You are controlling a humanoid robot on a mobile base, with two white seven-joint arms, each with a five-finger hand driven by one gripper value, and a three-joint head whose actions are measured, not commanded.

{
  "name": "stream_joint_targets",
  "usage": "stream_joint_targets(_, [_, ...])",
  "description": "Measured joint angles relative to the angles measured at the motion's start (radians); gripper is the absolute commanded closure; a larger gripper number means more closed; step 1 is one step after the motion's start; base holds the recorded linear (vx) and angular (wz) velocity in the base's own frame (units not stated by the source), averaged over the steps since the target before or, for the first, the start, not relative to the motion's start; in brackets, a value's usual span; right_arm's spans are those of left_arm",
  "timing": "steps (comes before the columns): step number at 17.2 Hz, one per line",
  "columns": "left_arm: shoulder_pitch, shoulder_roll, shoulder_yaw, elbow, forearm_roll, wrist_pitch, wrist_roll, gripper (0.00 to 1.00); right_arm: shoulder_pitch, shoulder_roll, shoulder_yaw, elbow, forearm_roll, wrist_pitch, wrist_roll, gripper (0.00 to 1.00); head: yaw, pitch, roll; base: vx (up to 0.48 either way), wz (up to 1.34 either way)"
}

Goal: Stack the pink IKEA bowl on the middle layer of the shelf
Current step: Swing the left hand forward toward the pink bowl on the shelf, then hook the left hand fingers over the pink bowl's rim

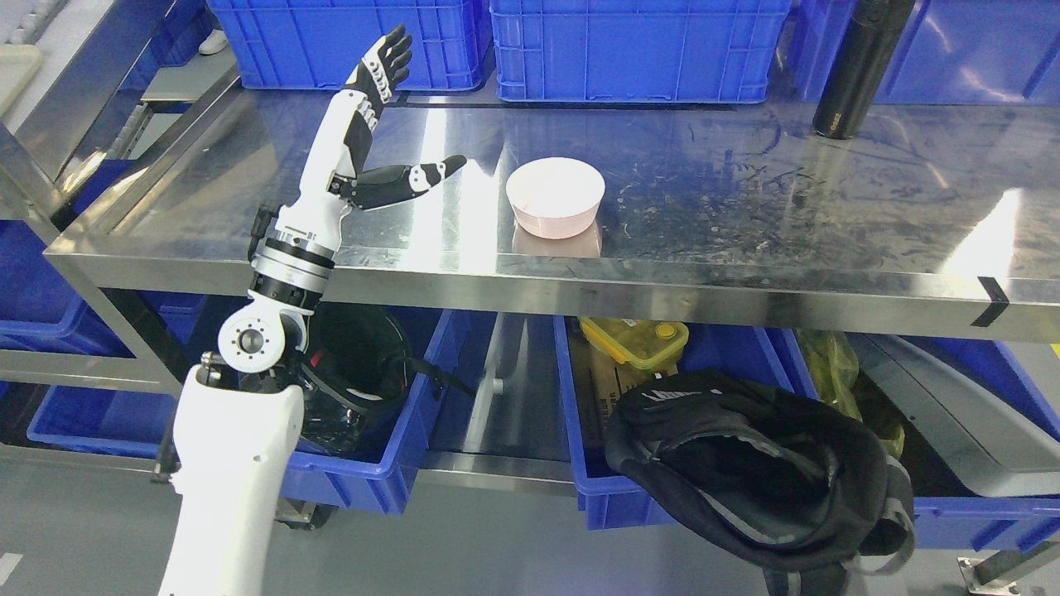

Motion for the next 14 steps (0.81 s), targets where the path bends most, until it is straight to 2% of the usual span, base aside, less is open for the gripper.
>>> stream_joint_targets(3, [-0.082, 0.085, -0.058, -0.001, -0.205, -0.002, -0.167, 0.06, 0.0, 0.0, 0.0, 0.0, 0.0, 0.0, 0.0, 0.0, 0.0, 0.0, 0.0, 0.008, 0.0])
stream_joint_targets(6, [-0.139, 0.121, -0.104, -0.002, -0.339, 0.021, -0.272, 0.04, 0.0, 0.0, 0.0, 0.0, 0.0, 0.0, 0.0, 0.0, 0.0, 0.0, 0.0, 0.0, 0.0])
stream_joint_targets(9, [-0.188, 0.127, -0.152, -0.003, -0.434, 0.088, -0.368, 0.06, 0.0, 0.0, 0.0, 0.0, 0.0, 0.0, 0.0, 0.0, 0.0, 0.0, 0.0, 0.0, 0.0])
stream_joint_targets(14, [-0.282, 0.095, -0.256, -0.004, -0.547, 0.292, -0.44, 0.06, 0.0, 0.0, 0.0, 0.0, 0.0, 0.0, 0.0, 0.0, 0.0, 0.0, 0.0, 0.0, 0.0])
